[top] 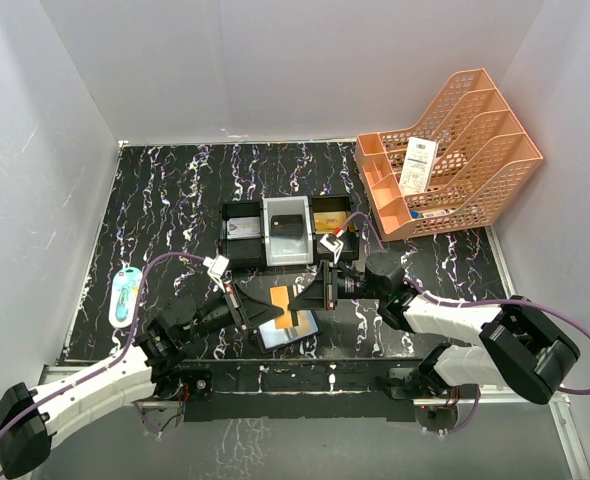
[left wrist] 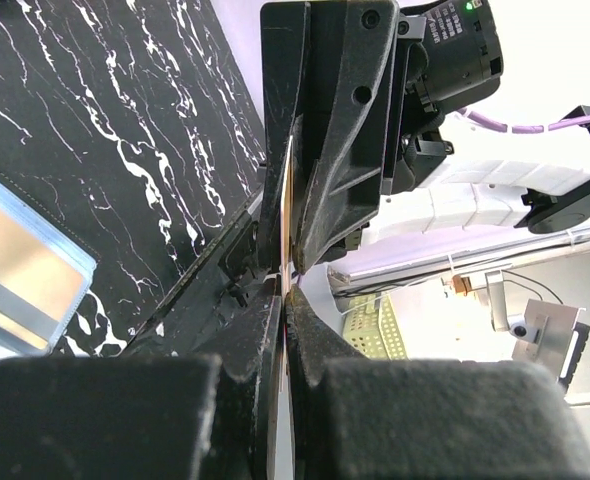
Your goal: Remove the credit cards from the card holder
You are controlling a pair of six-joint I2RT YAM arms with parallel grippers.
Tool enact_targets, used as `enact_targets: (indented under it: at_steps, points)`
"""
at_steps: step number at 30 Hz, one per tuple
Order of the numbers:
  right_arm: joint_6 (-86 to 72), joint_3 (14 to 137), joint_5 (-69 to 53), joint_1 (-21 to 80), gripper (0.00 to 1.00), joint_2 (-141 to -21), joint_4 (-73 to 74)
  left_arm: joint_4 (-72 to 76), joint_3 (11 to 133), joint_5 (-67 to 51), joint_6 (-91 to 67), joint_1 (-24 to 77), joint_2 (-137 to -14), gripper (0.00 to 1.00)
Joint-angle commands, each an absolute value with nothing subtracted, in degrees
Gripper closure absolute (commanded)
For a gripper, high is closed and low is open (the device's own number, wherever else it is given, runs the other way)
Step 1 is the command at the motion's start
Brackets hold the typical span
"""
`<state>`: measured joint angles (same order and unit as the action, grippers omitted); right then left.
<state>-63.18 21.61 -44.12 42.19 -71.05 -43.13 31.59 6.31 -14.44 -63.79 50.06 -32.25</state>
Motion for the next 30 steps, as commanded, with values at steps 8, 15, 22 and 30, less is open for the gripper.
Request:
enact_targets:
  at_steps: [8,15,22,30]
  points:
    - [-64.68,23.58,-47.37,41.56,1.0,-71.83,-50.71,38.94,5.36,-16.33,-64.09,50.35,-36.29,1.0]
    - [-63.31,23.42,-46.48,39.9,1.0,-69.74,-48.63,30.56,6.65,-13.75,-62.89,50.27,-32.2,0.76]
    - [-50.16,28.43,-38.14,38.38,1.0,-63.38,-26.71,17.57,9.07,-8.71,-60.9,50.32,-27.56,0.14]
    - [-32.58,36.58,-14.36,38.13,1.0,-55.62,-2.68,6.69,9.87,-3.25,-60.62,50.3,-22.92,0.01]
